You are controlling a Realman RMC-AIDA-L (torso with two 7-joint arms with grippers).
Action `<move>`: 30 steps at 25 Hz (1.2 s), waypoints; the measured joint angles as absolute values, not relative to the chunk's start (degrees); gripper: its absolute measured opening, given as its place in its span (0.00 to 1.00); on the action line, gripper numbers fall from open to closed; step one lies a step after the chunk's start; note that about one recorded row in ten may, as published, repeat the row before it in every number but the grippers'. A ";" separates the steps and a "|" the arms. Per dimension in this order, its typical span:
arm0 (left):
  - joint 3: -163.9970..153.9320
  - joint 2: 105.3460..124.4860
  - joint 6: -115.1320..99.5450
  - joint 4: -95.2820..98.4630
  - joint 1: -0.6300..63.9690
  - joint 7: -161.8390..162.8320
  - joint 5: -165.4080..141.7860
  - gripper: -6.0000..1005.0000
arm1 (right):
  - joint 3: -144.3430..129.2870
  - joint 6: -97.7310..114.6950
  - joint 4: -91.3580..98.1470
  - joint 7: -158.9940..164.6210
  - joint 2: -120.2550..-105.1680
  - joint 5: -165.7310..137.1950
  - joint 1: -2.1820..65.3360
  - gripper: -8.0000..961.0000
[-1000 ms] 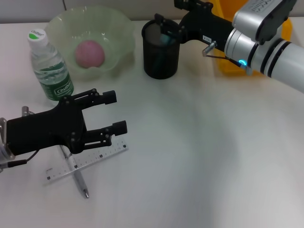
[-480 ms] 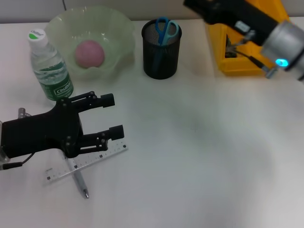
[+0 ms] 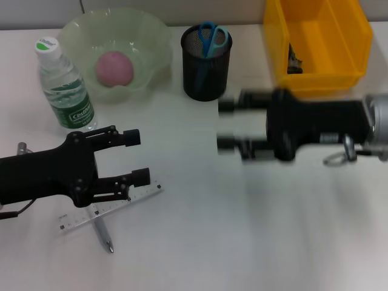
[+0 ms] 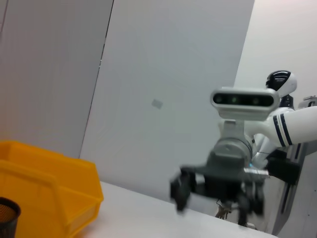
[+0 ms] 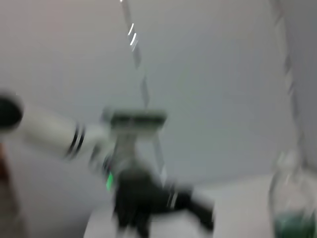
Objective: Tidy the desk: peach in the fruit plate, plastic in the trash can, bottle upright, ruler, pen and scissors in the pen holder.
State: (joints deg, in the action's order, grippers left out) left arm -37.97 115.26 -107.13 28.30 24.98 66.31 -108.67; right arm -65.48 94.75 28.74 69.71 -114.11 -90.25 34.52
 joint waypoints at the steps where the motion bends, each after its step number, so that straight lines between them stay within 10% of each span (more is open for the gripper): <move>1: -37.99 115.09 -107.18 28.34 24.83 66.34 -108.69 0.78 | -65.43 94.61 29.27 69.95 -114.11 -92.69 34.44 0.69; 30: -48.38 116.22 -110.29 63.75 39.81 106.08 -152.62 0.78 | -65.30 84.12 31.16 73.39 -115.12 -98.53 34.87 0.69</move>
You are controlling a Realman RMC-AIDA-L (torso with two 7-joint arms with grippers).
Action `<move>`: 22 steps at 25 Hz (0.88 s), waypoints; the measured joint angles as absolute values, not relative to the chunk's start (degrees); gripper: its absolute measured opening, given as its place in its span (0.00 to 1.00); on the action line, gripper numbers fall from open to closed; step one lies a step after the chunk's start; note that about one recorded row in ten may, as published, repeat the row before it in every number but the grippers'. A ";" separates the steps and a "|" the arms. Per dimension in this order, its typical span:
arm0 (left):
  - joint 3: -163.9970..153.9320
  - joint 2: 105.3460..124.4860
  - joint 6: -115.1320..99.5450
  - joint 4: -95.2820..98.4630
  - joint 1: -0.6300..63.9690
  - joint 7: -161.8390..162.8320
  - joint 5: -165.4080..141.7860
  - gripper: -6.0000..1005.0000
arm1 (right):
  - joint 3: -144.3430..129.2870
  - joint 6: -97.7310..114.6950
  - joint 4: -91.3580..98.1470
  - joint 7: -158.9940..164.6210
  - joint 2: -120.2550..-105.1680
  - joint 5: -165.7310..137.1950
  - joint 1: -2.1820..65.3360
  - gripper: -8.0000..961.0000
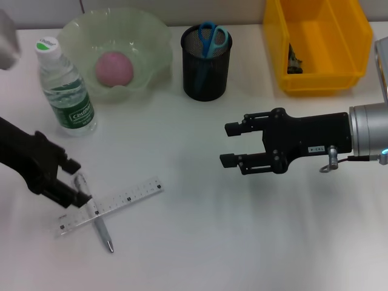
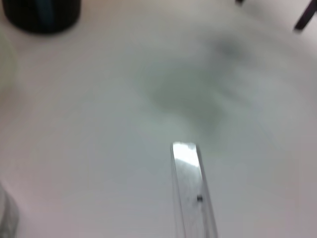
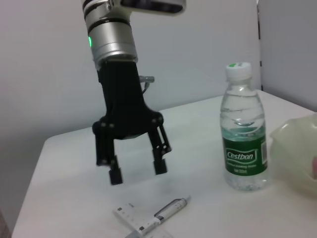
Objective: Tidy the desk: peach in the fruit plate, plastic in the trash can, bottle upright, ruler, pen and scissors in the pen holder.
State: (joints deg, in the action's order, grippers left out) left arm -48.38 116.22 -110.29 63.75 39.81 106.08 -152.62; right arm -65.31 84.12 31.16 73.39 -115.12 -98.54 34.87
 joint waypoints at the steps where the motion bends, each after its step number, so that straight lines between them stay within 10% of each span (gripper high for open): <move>1: -49.54 116.62 -110.33 63.80 40.37 106.69 -154.34 0.78 | -65.30 83.98 31.17 73.39 -115.13 -98.52 34.88 0.69; 22: -61.39 118.84 -105.36 57.49 42.64 114.73 -161.29 0.78 | -65.30 81.20 31.29 73.48 -115.66 -98.58 36.23 0.69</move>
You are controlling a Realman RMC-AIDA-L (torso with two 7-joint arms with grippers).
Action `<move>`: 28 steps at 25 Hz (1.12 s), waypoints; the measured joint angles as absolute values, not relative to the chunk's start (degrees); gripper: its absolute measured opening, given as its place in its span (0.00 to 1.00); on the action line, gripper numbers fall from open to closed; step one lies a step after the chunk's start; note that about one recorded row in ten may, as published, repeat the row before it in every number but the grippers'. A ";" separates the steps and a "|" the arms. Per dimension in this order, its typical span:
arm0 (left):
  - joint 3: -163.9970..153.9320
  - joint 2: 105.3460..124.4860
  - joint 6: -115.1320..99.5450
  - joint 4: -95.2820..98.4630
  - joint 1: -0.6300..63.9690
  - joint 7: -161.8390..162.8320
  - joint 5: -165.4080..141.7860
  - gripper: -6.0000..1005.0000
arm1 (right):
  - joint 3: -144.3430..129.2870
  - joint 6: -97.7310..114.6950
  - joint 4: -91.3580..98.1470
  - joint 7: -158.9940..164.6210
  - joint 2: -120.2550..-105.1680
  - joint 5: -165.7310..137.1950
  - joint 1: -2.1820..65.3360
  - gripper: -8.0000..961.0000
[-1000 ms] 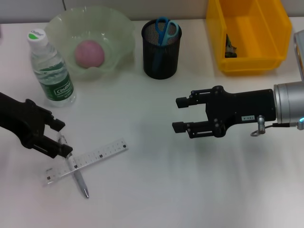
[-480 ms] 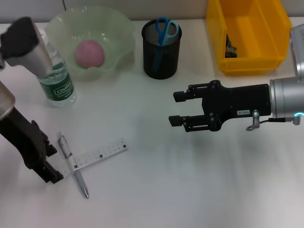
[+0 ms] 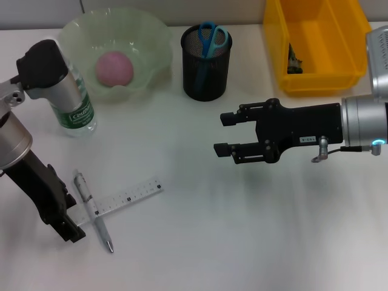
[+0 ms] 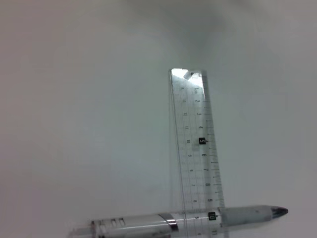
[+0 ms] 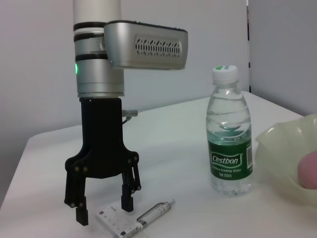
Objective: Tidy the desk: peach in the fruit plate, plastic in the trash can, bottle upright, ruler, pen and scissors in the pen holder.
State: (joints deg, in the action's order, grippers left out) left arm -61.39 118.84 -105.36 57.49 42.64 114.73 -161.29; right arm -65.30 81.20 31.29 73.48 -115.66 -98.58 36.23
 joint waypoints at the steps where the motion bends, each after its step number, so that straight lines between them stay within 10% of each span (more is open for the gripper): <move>1: -61.48 118.86 -105.13 57.36 42.63 114.77 -161.29 0.78 | -65.30 81.19 31.29 73.48 -115.60 -98.58 36.23 0.69; 28: -64.80 118.91 -101.73 55.97 41.75 115.57 -160.52 0.68 | -65.47 80.33 31.35 73.47 -115.31 -98.62 36.89 0.69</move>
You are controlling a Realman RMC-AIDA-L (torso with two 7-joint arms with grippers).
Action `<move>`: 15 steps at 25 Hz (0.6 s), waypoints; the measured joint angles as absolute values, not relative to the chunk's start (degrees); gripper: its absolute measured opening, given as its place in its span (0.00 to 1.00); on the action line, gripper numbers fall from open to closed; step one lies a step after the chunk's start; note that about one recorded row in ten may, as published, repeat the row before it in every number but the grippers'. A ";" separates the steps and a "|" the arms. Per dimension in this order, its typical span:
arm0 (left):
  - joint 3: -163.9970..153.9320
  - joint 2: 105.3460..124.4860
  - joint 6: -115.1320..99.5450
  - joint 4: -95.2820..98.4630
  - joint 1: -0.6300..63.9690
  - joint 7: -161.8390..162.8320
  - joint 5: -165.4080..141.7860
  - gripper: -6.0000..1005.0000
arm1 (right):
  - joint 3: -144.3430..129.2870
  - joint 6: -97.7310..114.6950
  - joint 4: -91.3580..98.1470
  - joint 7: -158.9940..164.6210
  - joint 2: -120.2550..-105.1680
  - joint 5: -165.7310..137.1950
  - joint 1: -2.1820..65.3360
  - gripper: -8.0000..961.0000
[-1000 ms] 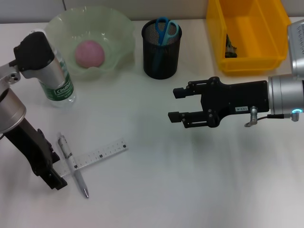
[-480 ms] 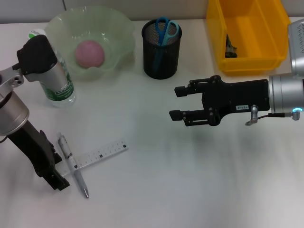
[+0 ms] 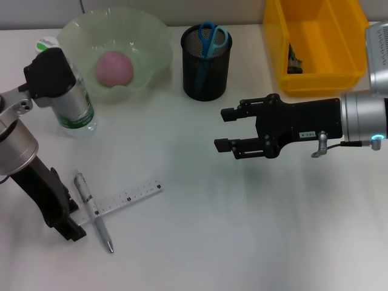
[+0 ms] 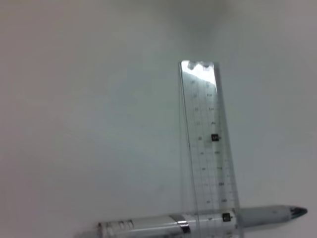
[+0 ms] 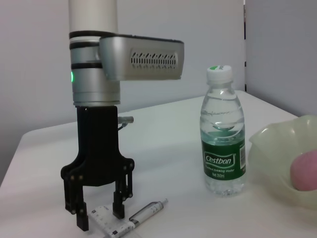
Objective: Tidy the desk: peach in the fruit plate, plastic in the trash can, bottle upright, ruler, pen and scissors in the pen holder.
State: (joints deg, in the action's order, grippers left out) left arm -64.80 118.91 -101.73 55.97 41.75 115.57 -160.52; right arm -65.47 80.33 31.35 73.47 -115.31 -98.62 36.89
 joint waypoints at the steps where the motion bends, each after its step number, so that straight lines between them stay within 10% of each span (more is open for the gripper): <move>1: -65.60 118.91 -101.41 55.97 41.57 115.67 -160.53 0.67 | -65.44 80.33 31.38 73.48 -115.31 -98.62 36.90 0.69; 15: -67.14 118.89 -100.74 56.81 41.51 115.93 -160.22 0.39 | -65.30 80.33 31.66 74.23 -115.31 -98.79 36.91 0.69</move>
